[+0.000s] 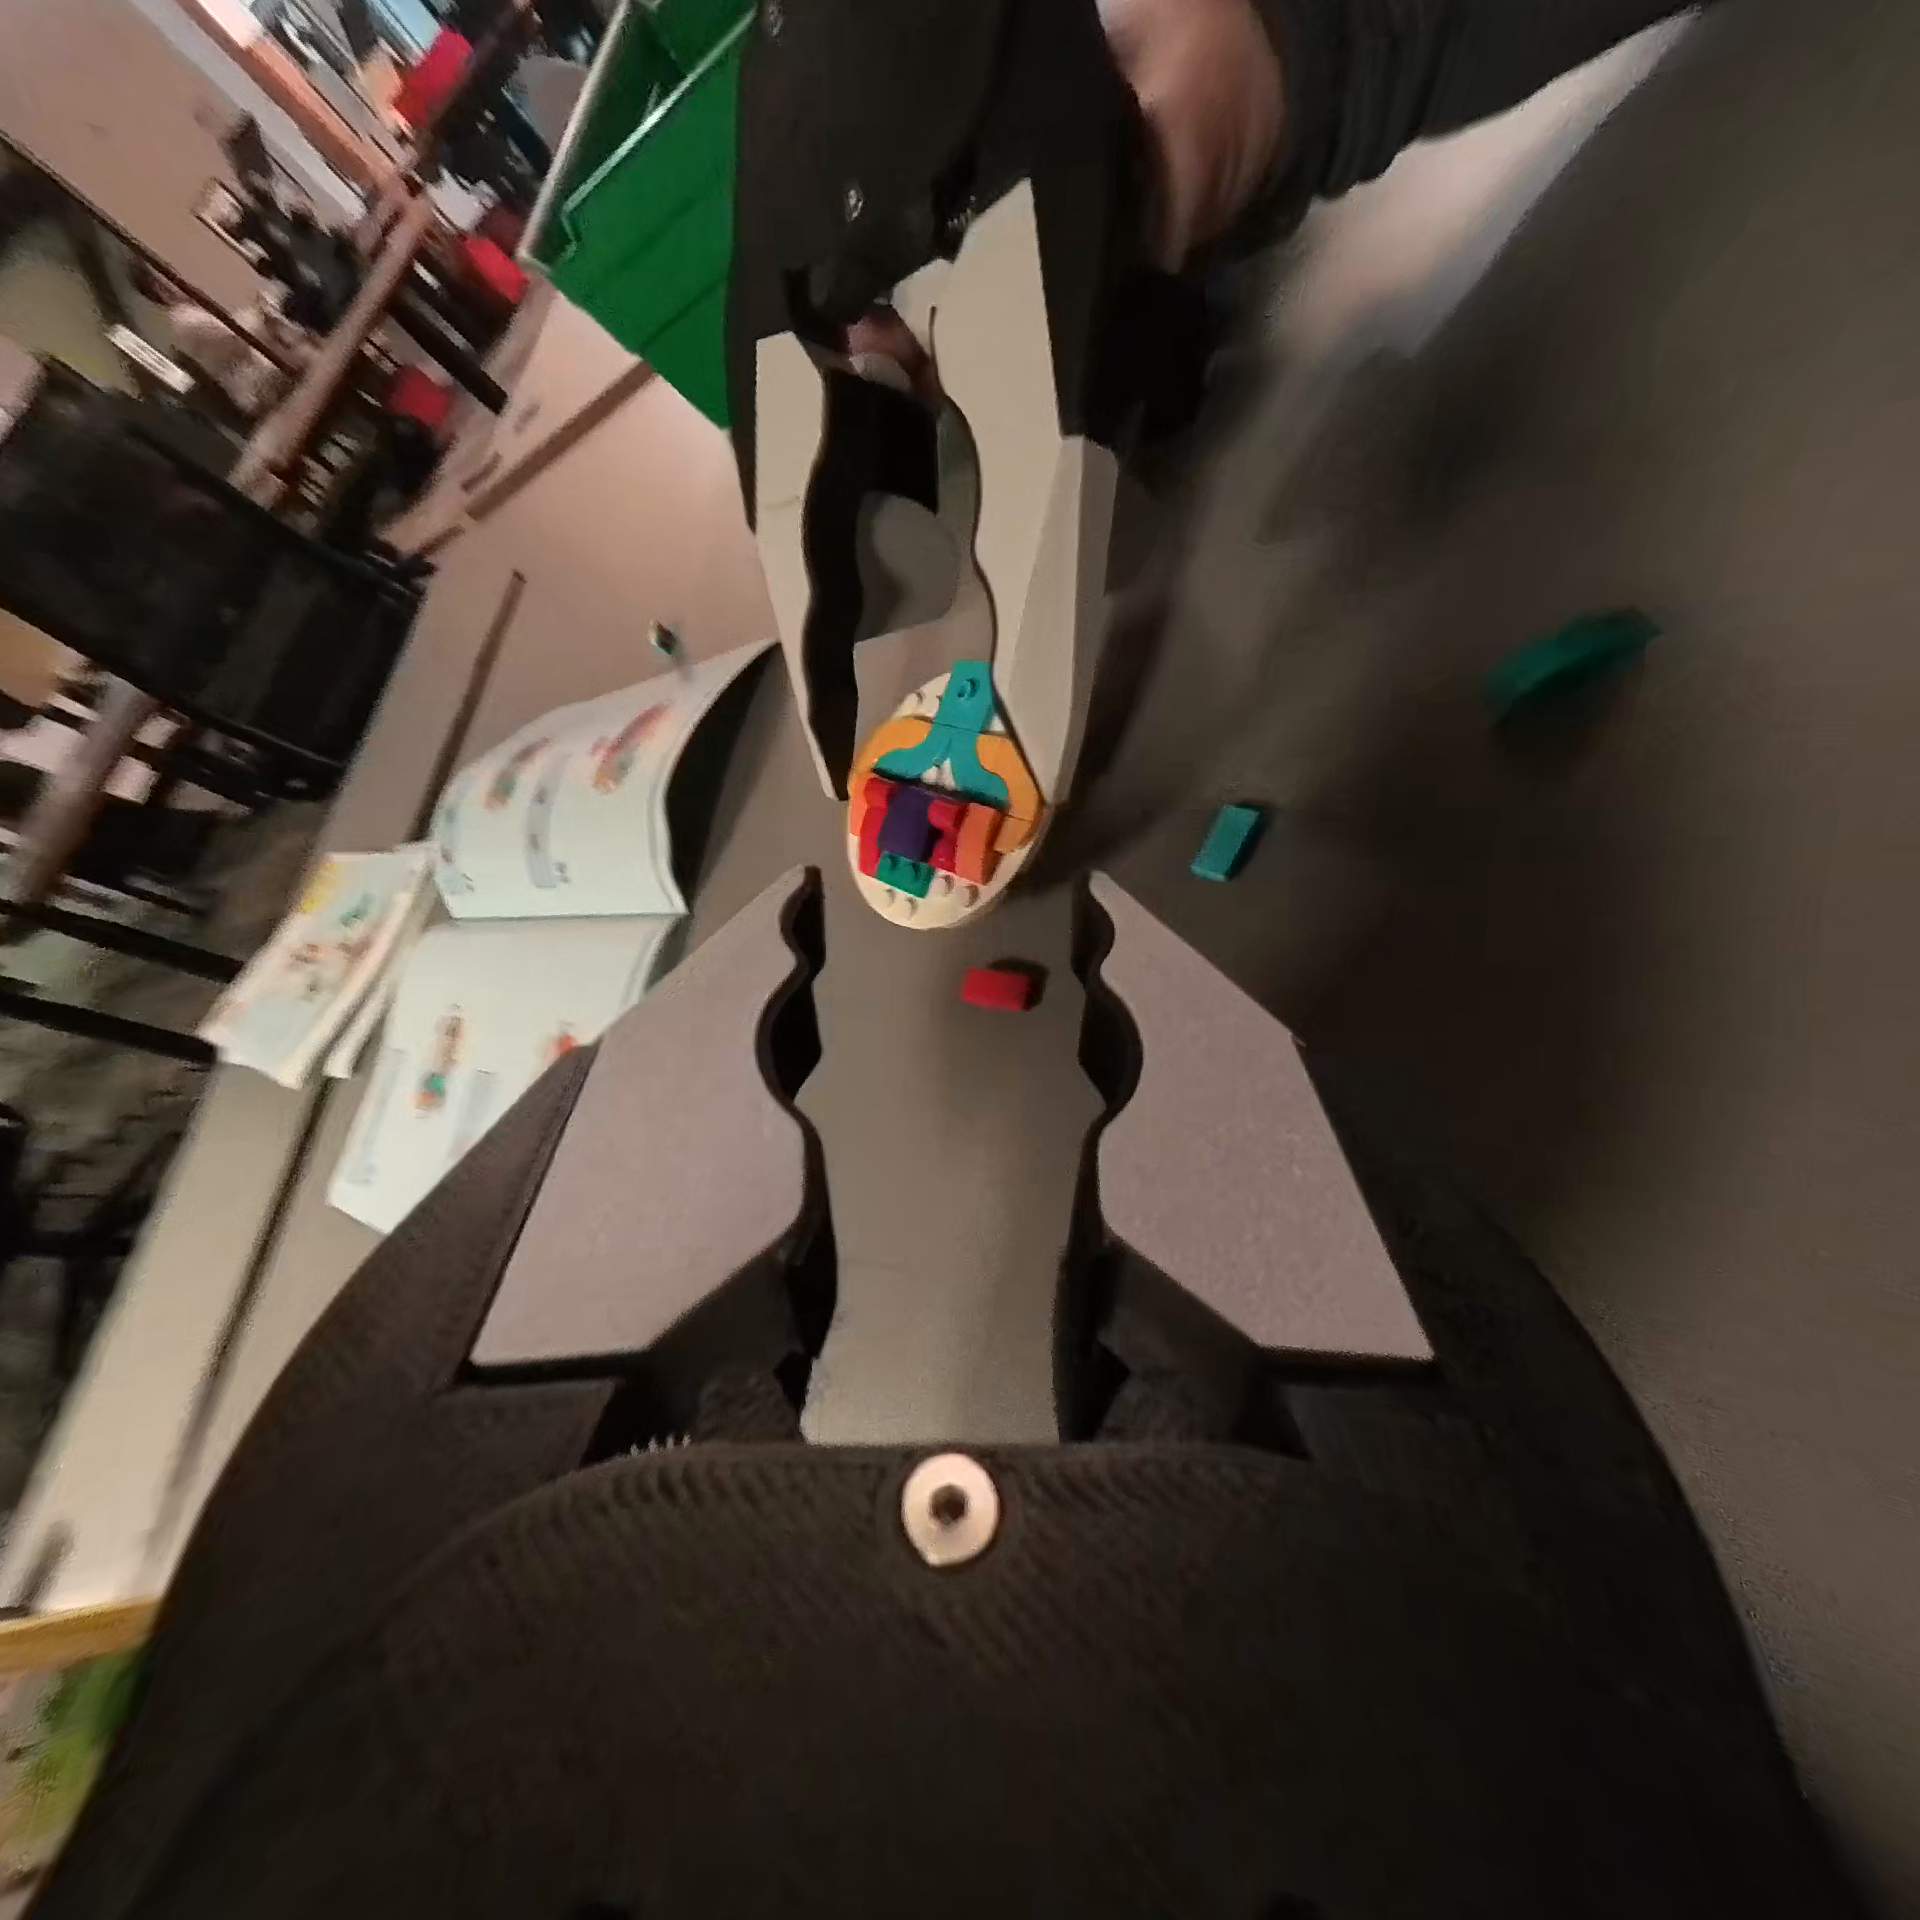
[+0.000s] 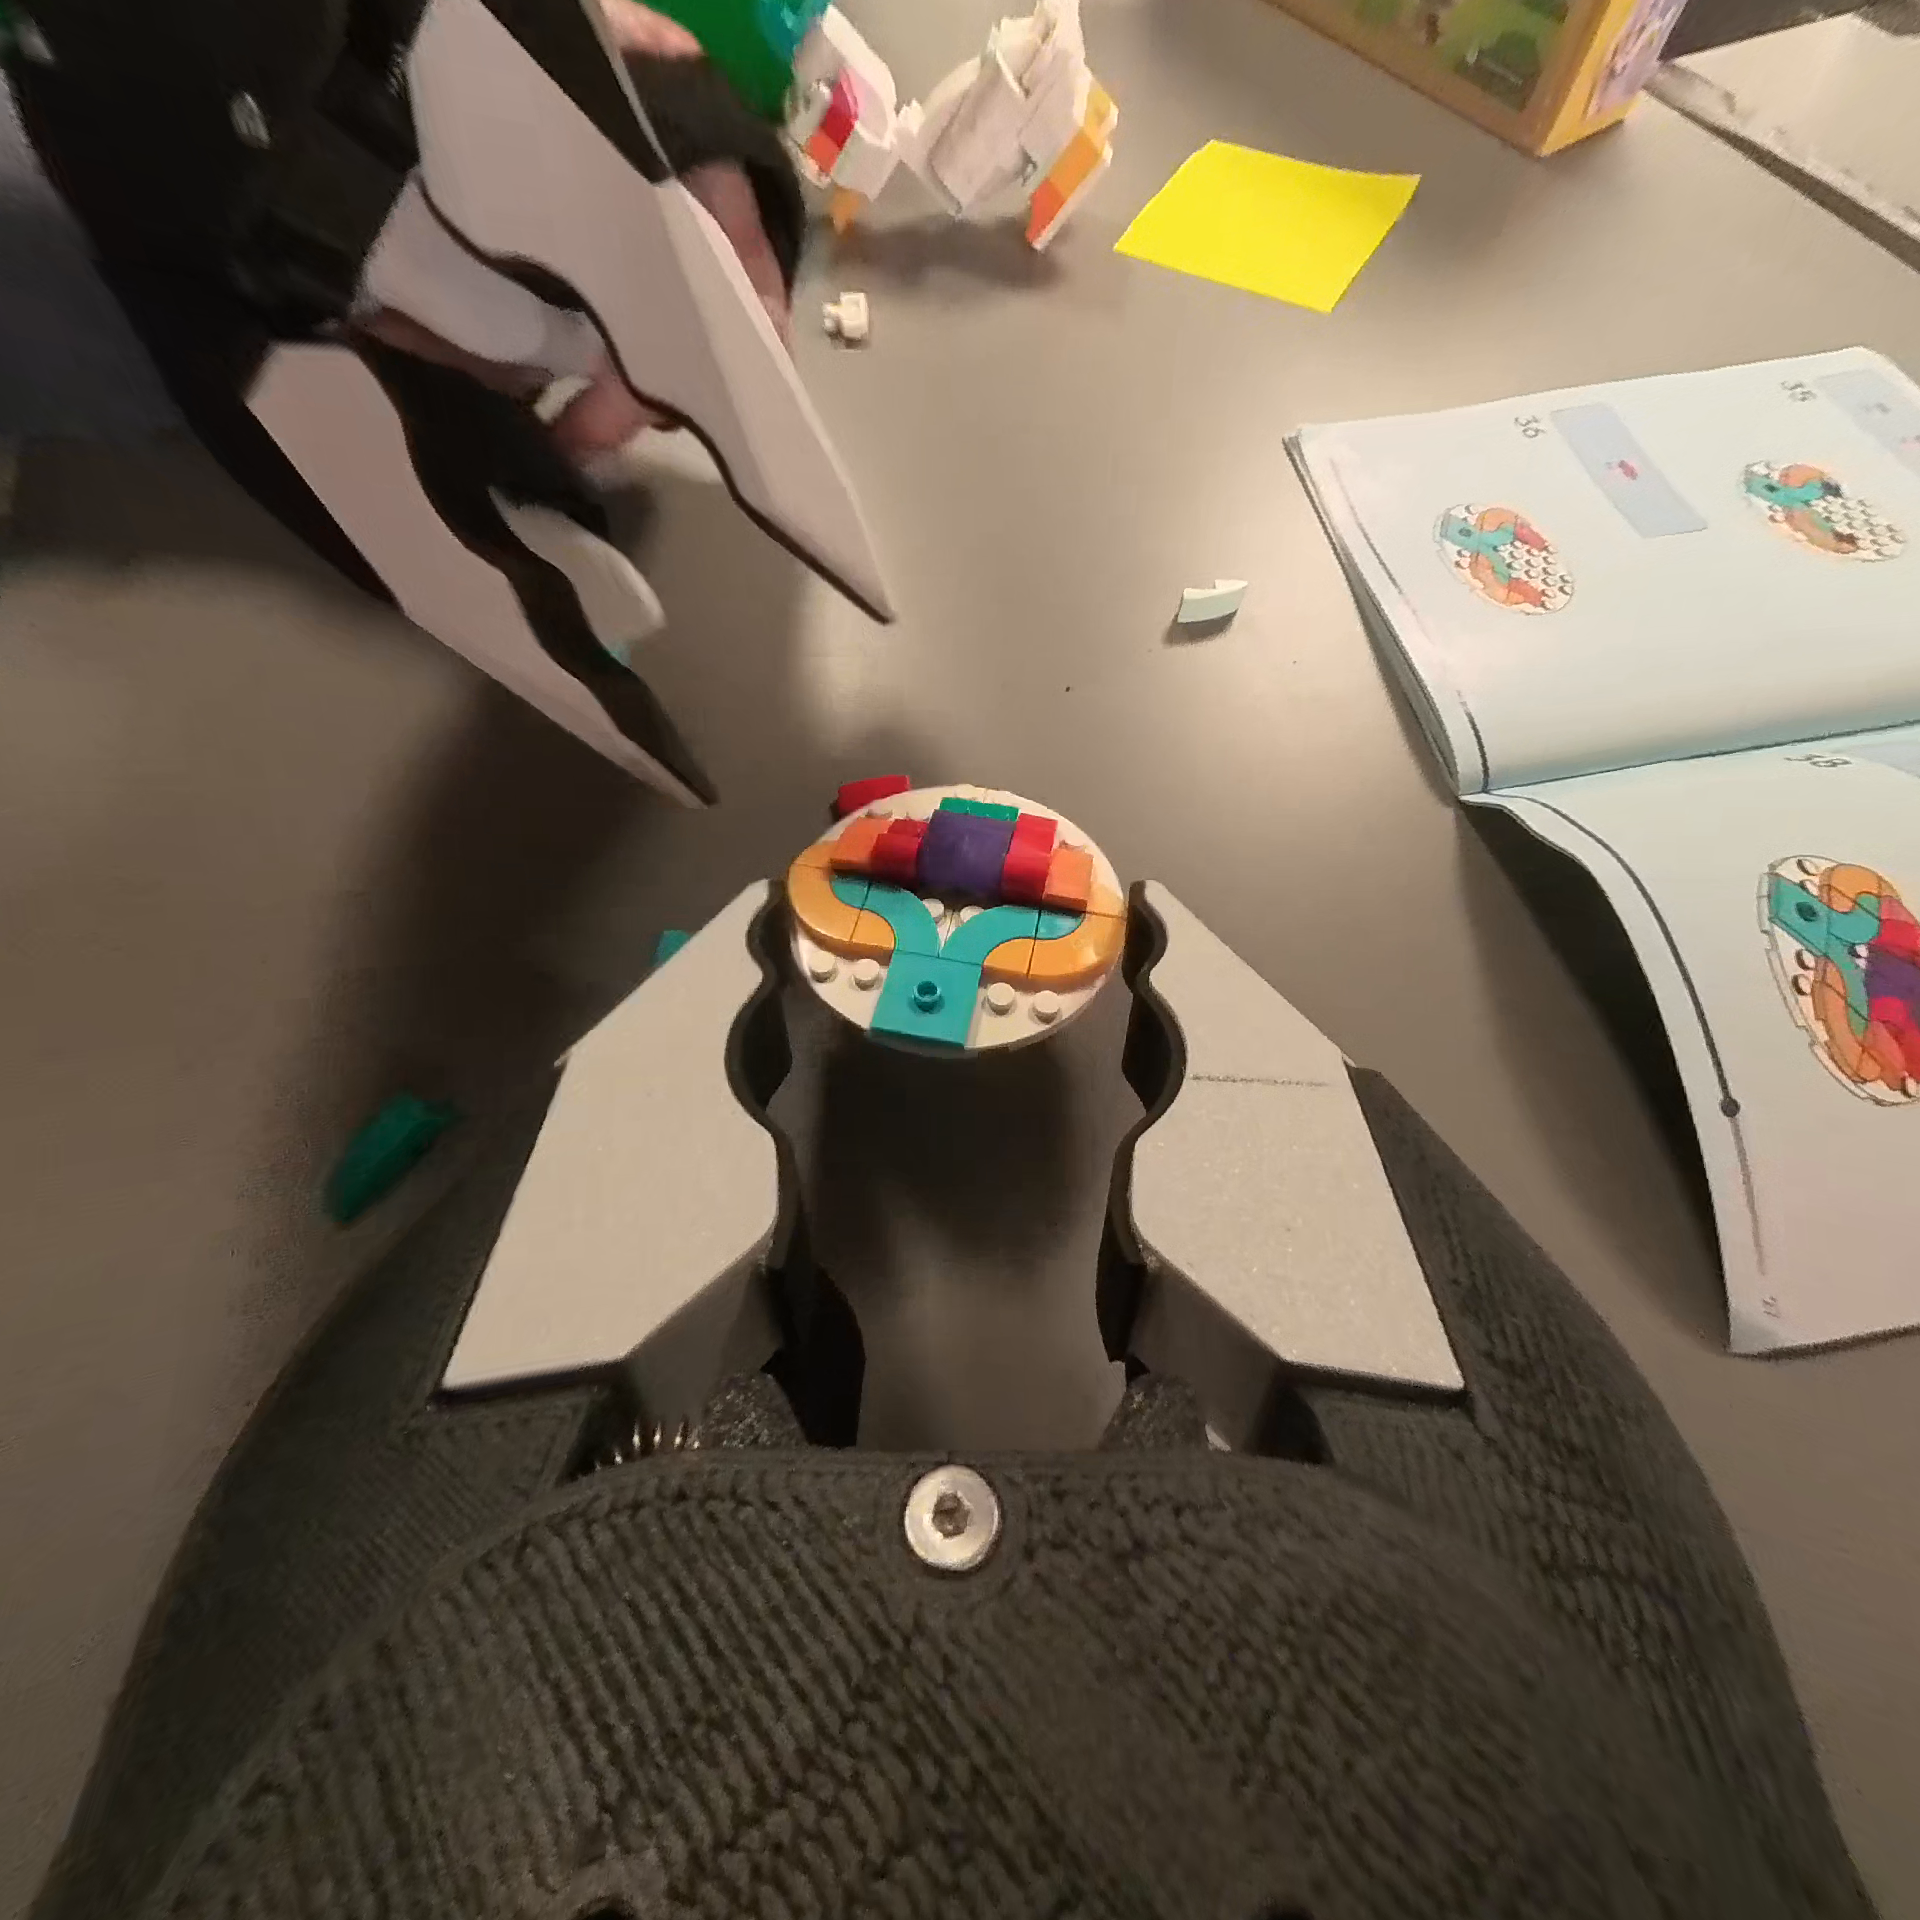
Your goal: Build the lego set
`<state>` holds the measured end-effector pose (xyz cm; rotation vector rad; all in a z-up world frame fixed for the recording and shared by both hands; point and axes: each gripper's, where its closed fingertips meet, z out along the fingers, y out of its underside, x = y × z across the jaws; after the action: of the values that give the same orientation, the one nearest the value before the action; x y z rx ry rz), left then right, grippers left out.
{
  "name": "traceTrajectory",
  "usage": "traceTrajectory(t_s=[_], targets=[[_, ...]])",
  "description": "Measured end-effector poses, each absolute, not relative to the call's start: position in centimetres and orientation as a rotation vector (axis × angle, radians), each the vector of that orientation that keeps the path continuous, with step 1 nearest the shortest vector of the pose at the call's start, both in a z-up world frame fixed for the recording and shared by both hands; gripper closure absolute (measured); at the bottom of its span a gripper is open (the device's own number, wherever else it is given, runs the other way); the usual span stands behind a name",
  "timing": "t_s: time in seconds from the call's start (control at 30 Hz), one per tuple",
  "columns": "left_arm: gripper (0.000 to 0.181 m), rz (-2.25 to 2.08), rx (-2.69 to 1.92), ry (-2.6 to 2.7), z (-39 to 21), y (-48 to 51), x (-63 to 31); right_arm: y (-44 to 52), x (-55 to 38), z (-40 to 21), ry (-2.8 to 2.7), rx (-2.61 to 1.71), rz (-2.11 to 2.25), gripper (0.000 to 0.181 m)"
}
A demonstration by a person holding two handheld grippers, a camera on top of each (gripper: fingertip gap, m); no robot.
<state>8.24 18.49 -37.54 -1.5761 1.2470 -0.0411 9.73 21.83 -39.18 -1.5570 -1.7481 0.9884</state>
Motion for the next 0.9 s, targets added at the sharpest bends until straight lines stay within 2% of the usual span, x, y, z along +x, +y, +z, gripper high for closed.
traceTrajectory(t_s=[0.17,0.3,0.53,0.57,0.67,0.77,0.9], targets=[[0.134,0.277,-1.400,1.346,-37.4,19.7,7.9,20.5,9.6,-36.2,-1.689,-1.482,1.197,0.118],[0.137,0.354,-1.265,1.331,-35.7,19.8,7.7,18.9,9.7,-34.1,-1.693,-1.409,1.361,0.118],[0.170,0.440,-1.059,1.326,-33.5,18.2,8.3,17.4,9.4,-32.3,-1.720,-1.324,1.488,0.119],[0.172,0.463,-1.055,1.325,-33.4,18.3,8.0,17.4,9.2,-32.1,-1.713,-1.315,1.494,0.124],[0.172,0.547,-1.088,1.289,-33.0,18.6,6.0,18.9,8.6,-32.2,-1.654,-1.343,1.387,0.115],[0.172,0.696,-1.153,1.248,-33.4,18.9,2.5,20.6,8.8,-34.8,-1.711,-1.481,1.158,0.122],[0.172,0.905,-1.245,1.226,-34.2,19.0,-1.5,18.7,8.6,-37.8,-1.889,-1.557,1.078,0.139]])
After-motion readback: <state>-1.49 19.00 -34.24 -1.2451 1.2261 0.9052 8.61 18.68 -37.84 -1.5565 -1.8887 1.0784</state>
